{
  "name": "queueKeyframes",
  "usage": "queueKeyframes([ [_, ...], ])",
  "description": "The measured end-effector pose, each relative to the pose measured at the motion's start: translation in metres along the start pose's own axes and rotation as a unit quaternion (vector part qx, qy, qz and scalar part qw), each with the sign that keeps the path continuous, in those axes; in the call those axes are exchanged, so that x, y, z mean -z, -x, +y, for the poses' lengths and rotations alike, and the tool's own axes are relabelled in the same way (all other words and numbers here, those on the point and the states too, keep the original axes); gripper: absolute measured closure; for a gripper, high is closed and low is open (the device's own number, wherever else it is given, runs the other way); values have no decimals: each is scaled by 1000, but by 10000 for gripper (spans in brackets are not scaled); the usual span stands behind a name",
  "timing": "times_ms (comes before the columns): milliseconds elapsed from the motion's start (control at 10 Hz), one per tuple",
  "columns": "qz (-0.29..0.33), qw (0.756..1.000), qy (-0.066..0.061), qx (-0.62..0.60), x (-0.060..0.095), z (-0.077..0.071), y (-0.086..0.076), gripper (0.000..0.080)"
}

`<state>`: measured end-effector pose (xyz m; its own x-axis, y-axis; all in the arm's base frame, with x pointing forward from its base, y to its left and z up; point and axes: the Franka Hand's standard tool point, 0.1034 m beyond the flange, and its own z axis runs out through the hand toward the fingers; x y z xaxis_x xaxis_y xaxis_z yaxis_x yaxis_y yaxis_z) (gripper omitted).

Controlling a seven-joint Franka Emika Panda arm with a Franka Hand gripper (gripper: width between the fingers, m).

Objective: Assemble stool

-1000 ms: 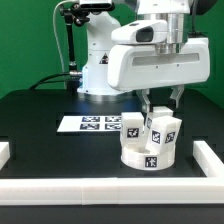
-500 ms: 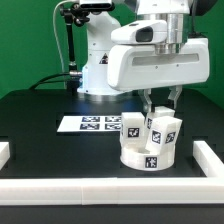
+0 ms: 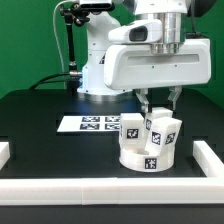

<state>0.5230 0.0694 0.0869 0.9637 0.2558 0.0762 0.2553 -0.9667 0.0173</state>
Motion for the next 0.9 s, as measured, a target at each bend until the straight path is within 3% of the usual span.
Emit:
queueKeyframes([
  [600, 22, 972, -5, -233, 0, -8, -3, 465],
  [900, 22, 939, -15, -342, 0, -16, -5, 465],
])
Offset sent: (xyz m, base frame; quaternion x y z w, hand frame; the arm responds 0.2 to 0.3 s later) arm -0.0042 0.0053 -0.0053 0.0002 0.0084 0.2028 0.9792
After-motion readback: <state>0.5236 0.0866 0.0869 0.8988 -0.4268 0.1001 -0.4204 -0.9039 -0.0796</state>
